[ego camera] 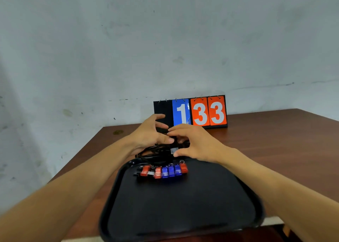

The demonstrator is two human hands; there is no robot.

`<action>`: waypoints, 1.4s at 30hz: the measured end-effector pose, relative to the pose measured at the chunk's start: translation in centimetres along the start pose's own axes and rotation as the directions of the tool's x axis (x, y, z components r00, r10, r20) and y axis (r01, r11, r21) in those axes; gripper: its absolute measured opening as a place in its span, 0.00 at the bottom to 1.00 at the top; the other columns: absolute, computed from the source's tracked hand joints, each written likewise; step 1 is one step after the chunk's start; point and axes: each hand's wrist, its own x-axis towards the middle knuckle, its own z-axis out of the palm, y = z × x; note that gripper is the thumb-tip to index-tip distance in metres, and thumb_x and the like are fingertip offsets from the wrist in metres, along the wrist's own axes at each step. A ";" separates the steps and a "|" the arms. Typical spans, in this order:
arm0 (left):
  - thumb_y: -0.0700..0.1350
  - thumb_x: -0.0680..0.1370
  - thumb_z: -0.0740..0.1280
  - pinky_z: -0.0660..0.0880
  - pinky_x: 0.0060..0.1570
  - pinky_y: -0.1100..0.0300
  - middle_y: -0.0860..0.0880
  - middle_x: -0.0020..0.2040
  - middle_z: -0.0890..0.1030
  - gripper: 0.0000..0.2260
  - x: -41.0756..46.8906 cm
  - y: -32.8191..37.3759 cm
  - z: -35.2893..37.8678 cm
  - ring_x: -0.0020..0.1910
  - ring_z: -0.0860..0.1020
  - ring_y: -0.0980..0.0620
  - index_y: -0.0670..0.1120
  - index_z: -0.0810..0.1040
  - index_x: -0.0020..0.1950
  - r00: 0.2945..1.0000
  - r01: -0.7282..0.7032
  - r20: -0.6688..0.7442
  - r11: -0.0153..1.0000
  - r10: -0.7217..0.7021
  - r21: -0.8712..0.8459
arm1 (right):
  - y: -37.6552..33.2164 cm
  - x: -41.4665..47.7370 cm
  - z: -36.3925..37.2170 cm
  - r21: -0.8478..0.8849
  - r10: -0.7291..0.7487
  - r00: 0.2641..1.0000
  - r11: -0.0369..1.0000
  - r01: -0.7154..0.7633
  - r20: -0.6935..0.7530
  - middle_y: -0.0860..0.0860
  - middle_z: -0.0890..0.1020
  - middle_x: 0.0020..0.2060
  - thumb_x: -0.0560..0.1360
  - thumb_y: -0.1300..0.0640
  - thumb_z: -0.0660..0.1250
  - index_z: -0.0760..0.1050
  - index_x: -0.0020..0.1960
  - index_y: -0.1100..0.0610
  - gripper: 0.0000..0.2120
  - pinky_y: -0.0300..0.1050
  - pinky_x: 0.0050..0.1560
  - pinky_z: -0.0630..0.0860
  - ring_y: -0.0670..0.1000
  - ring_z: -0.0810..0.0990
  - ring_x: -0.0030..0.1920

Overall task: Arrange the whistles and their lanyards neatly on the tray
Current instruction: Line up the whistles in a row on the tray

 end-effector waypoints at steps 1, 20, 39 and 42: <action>0.35 0.67 0.76 0.77 0.54 0.55 0.49 0.60 0.76 0.39 -0.1 0.1 0.6 0.50 0.82 0.49 0.51 0.62 0.73 1.000 -0.002 0.009 1.000 0.002 0.011 | 0.3 -0.6 -0.2 -0.018 0.021 1.000 1.000 -0.021 0.006 0.47 0.72 0.68 0.70 0.51 0.74 0.70 0.69 0.52 0.29 0.29 0.59 0.64 0.44 0.69 0.67; 0.53 0.76 0.68 0.62 0.65 0.66 0.56 0.64 0.69 0.22 -4.5 -9.7 -2.7 0.63 0.67 0.61 0.52 0.71 0.68 0.980 -0.108 0.200 0.817 -0.009 0.567 | 6.4 -4.9 4.2 0.186 0.400 0.911 0.892 -0.412 0.099 0.43 0.80 0.51 0.71 0.49 0.72 0.77 0.59 0.49 0.17 0.32 0.48 0.76 0.41 0.80 0.49; 0.50 0.71 0.73 0.70 0.57 0.65 0.55 0.57 0.75 0.22 -5.2 -12.0 -1.2 0.57 0.74 0.57 0.52 0.76 0.64 0.992 -0.121 0.029 0.831 0.125 0.543 | 4.9 -5.1 5.6 0.063 0.281 0.959 0.957 -0.283 0.047 0.46 0.77 0.60 0.75 0.52 0.69 0.75 0.64 0.50 0.18 0.35 0.58 0.67 0.41 0.72 0.58; 0.50 0.71 0.73 0.67 0.52 0.72 0.57 0.56 0.74 0.20 -5.2 -12.2 -1.0 0.55 0.72 0.60 0.52 0.77 0.62 0.991 -0.120 0.008 0.840 0.137 0.528 | 4.8 -5.3 5.9 0.063 0.289 0.957 0.955 -0.290 0.026 0.46 0.78 0.60 0.74 0.51 0.69 0.75 0.63 0.50 0.18 0.36 0.59 0.67 0.40 0.70 0.57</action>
